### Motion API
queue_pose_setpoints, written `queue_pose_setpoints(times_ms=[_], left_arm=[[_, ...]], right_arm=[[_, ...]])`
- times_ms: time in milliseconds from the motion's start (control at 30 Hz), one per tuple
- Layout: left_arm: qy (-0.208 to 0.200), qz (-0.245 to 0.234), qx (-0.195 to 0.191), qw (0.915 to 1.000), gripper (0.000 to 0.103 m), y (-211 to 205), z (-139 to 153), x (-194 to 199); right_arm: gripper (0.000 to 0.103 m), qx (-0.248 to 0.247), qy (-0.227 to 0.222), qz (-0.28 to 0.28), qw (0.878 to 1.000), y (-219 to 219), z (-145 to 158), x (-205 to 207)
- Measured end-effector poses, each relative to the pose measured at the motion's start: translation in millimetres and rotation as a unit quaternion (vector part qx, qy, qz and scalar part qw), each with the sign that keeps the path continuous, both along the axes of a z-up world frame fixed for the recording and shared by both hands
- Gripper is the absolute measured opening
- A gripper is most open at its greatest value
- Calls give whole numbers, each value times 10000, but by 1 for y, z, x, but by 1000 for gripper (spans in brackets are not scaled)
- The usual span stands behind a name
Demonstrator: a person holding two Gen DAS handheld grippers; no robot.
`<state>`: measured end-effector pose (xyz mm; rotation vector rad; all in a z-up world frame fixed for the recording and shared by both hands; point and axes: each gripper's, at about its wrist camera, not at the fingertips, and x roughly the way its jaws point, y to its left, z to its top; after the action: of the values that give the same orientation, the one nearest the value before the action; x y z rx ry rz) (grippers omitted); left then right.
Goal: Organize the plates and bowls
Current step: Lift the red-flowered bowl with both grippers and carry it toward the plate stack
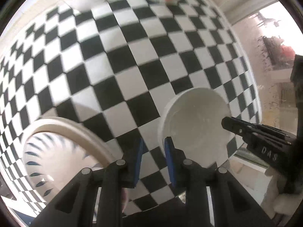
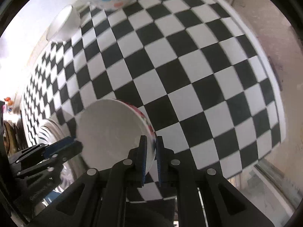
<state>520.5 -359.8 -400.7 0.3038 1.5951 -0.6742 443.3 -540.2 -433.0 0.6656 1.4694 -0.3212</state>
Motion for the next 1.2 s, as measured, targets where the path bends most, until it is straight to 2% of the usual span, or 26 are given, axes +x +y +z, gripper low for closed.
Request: queue_pose_setpoints(times_ms=[133, 233, 300, 367, 467, 567, 667, 800, 933, 1067, 1167, 1200], left_arm=[[-519, 154, -175, 9984, 22, 25, 39, 10], [-945, 296, -281, 9947, 24, 34, 65, 29], [-1182, 413, -369, 9914, 32, 40, 80, 45], [-1324, 559, -361, 9890, 33, 47, 89, 64], [-1216, 872, -393, 9880, 33, 48, 87, 89], [-1124, 1218, -393, 9854, 33, 51, 84, 122], [-1048, 1592, -342, 9811, 33, 51, 78, 157], [-865, 2143, -287, 9725, 33, 46, 59, 207], [-635, 2574, -245, 9639, 33, 38, 32, 243], [-291, 2831, -251, 9583, 32, 26, 0, 268], [-133, 2892, -234, 9569, 32, 15, -20, 280], [-112, 2895, -178, 9569, 32, 12, -27, 284]], right_arm=[[16, -78, -364, -209, 9991, 8, 38, -3], [34, -168, -792, -202, 9965, 19, 68, 6], [54, -221, -991, -180, 9947, 23, 82, 14], [57, -153, -1235, -151, 9921, 25, 94, 26], [58, 198, -1470, -51, 9889, 26, 102, 53], [58, 336, -1540, 212, 9873, 26, 102, 90], [58, 517, -1632, 565, 9836, 24, 98, 141], [58, 526, -1633, 1262, 9771, 19, 91, 220], [58, 370, -1425, 2028, 9681, 19, 67, 299], [57, 241, -1136, 2471, 9620, 18, 35, 345], [49, 267, -924, 2631, 9600, 16, 8, 367], [42, 309, -845, 2659, 9598, 15, -2, 374]])
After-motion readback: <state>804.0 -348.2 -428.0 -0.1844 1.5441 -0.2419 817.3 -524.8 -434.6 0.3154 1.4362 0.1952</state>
